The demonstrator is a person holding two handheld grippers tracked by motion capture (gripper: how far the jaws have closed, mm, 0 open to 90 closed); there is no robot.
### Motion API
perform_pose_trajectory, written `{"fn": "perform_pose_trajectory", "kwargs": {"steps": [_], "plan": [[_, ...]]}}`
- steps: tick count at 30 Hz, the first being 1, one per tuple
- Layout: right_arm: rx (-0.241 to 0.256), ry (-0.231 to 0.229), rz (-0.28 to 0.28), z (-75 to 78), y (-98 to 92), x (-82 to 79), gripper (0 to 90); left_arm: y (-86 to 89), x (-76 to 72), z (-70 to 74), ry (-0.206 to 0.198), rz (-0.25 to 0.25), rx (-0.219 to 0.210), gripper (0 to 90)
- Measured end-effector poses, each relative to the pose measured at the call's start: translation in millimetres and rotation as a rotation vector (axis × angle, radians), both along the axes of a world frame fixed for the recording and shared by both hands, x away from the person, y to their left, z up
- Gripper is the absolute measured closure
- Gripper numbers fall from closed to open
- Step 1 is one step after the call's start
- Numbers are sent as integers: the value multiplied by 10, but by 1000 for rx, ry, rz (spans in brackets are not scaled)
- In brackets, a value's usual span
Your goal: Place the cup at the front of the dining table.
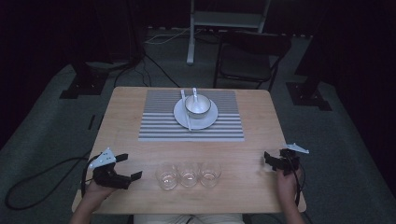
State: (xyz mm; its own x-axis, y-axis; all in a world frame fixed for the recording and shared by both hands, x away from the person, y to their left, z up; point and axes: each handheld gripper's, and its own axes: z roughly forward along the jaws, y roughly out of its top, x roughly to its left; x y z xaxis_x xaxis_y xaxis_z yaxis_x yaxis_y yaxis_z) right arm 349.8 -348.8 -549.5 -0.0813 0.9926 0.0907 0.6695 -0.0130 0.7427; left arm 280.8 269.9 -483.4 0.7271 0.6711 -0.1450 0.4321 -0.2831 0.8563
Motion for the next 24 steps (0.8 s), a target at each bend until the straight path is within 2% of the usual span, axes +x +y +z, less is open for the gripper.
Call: {"fn": "perform_pose_trajectory", "kwargs": {"steps": [5,10,12,14,24], "plan": [[1,-1,1,0,1,-1,126,-129,33,53,-6,-45,8,7],[2,-2,1,-1,0,0,127,-234,36,141,-22,-81,0,7],[2,-2,1,-1,0,0,126,-266,47,188,-16,-98,-13,7],[2,-2,3,0,0,-1,126,-304,54,238,-29,-92,-2,7],[3,-3,5,-1,-1,-1,126,-560,118,410,-57,-145,14,7]]}}
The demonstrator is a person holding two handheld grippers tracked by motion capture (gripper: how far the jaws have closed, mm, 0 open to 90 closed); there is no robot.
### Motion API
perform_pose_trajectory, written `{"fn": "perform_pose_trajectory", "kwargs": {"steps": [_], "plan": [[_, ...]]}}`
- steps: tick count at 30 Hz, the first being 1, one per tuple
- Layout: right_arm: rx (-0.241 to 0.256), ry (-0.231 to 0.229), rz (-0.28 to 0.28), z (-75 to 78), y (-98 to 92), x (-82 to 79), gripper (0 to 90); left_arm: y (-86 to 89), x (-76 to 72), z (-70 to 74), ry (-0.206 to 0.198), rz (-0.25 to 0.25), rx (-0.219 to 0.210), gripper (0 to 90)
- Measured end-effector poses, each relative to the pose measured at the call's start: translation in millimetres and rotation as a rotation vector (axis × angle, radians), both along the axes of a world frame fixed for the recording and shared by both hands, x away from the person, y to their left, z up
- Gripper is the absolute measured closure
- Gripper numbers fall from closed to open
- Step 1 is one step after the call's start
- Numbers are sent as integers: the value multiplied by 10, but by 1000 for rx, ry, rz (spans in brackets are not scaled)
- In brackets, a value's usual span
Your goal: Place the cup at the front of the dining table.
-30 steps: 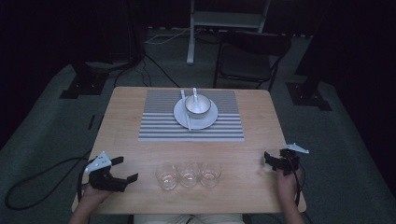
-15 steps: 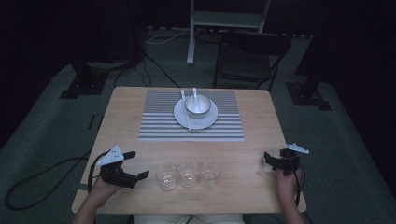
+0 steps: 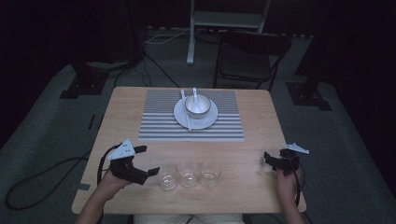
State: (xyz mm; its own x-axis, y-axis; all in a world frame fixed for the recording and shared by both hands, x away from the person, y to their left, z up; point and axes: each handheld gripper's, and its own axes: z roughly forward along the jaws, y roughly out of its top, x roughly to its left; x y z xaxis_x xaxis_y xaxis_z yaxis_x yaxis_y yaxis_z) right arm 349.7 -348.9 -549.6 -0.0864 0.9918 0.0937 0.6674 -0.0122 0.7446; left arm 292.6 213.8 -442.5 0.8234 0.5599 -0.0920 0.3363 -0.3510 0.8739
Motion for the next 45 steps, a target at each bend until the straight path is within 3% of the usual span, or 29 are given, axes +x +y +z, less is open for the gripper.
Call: {"fn": "perform_pose_trajectory", "kwargs": {"steps": [4,8,14,17,19,20,24,25,29,34,37,45], "plan": [[4,-1,0,1,-3,-1,126,-109,41,69,-5,-27,3,7],[3,-1,1,1,-4,-1,126,-263,72,127,-22,-50,33,7],[5,-2,1,1,-5,-2,126,-417,125,191,-24,-84,31,7],[6,-2,2,1,-6,-1,127,-586,154,219,-30,-114,74,7],[6,-2,2,1,-6,-1,126,-627,160,225,-24,-132,80,7],[6,-2,2,1,-6,-1,126,-710,170,236,-28,-151,109,7],[7,-2,3,1,-6,-1,126,-811,192,235,1,-192,116,7],[7,-2,3,1,-7,-2,126,-880,192,222,4,-208,146,7],[9,-2,5,1,-8,-2,126,-973,192,170,28,-242,185,7],[10,-2,7,1,-7,-2,126,-1053,179,62,38,-249,245,7],[10,-2,7,1,-8,-2,127,-1137,148,-73,54,-271,320,7],[10,-2,9,1,-8,-1,126,-1195,188,-167,76,-272,367,7]]}}
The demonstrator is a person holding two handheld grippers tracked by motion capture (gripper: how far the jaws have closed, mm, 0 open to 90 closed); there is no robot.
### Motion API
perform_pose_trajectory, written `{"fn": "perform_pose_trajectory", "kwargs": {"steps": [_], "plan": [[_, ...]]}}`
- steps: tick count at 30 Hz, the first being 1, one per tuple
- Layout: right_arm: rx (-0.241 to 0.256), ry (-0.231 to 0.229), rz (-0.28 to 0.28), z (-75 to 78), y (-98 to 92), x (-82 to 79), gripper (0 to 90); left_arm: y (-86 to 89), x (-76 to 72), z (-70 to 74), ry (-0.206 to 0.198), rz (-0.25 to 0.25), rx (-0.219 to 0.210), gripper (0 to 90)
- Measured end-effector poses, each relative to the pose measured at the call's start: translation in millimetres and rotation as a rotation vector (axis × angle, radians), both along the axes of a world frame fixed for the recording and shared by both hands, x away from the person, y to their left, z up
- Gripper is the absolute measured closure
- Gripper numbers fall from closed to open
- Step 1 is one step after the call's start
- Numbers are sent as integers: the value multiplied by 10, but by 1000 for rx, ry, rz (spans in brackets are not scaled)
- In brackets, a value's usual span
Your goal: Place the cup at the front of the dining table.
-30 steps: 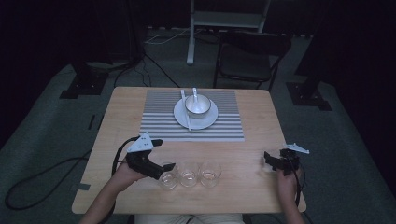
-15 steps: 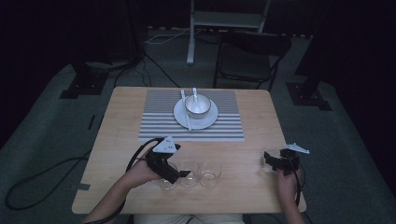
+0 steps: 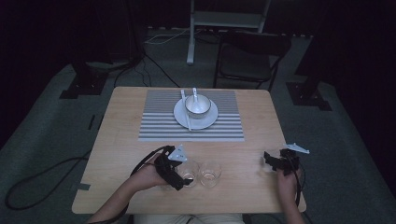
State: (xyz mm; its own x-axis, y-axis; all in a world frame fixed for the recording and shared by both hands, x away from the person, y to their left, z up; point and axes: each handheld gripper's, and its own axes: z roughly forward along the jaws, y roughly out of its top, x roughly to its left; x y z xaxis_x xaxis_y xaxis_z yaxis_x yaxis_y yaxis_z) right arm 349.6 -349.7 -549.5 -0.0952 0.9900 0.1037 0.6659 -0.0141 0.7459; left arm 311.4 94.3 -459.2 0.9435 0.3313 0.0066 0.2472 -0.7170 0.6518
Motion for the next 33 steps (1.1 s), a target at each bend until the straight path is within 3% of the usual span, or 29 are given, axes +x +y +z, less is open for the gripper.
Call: {"fn": "perform_pose_trajectory", "kwargs": {"steps": [6,15,17,18,21,26,33], "plan": [[2,0,2,0,-1,-1,127,-72,5,-51,-3,7,64,8],[5,-1,4,0,-3,-1,126,-112,41,-89,12,27,98,50],[7,-1,5,0,-4,-1,127,-118,42,-97,17,17,101,73],[7,-1,5,0,-4,-1,126,-136,41,-110,21,18,122,73],[7,-1,5,0,-4,-1,126,-144,31,-114,21,12,122,166],[7,-1,7,0,-4,-1,126,-170,31,-168,36,15,165,190],[10,1,9,-1,-5,0,127,-163,27,-168,32,10,165,196]]}}
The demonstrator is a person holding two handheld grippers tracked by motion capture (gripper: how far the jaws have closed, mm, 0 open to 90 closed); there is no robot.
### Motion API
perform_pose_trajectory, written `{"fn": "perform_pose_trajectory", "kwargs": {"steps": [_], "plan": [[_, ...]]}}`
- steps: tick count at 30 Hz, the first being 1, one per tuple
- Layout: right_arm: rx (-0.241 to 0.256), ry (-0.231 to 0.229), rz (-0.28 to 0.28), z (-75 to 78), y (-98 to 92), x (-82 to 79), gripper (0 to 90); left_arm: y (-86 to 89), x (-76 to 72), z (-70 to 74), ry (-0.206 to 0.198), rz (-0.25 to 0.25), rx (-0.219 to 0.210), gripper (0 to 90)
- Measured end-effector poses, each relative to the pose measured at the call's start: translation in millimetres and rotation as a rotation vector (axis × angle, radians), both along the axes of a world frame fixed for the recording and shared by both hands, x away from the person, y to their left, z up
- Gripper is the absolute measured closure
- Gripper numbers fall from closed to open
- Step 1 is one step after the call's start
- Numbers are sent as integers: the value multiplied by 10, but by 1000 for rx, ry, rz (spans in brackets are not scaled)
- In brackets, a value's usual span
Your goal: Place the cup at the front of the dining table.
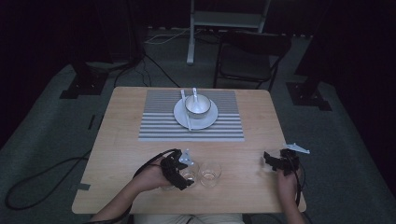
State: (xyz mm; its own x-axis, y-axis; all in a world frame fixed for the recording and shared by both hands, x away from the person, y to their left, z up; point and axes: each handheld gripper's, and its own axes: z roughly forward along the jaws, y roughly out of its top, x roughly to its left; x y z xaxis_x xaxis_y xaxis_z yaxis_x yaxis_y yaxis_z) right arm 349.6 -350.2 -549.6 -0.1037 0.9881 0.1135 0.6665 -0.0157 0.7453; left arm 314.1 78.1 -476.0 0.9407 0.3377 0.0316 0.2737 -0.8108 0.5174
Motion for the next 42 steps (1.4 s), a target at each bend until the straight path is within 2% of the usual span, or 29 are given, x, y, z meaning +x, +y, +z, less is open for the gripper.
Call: {"fn": "perform_pose_trajectory", "kwargs": {"steps": [12,19,21,24,28,32,33,42], "plan": [[1,-1,0,1,-2,-1,126,26,-15,12,-28,30,-23,197],[2,-1,-1,0,-3,-1,127,27,-18,35,-12,34,-33,198],[3,-1,0,1,-3,-1,126,39,-18,49,-13,44,-53,197],[3,-2,0,1,-4,-2,127,65,-2,77,-15,53,-62,198],[4,-3,0,1,-5,-3,127,87,-1,135,-36,63,-91,198],[4,-3,0,1,-4,-2,127,107,32,184,-36,68,-101,198],[4,-3,0,0,-5,-2,127,111,40,186,-40,84,-113,198],[5,-3,1,0,-6,-2,126,171,186,239,-60,129,-123,198]]}}
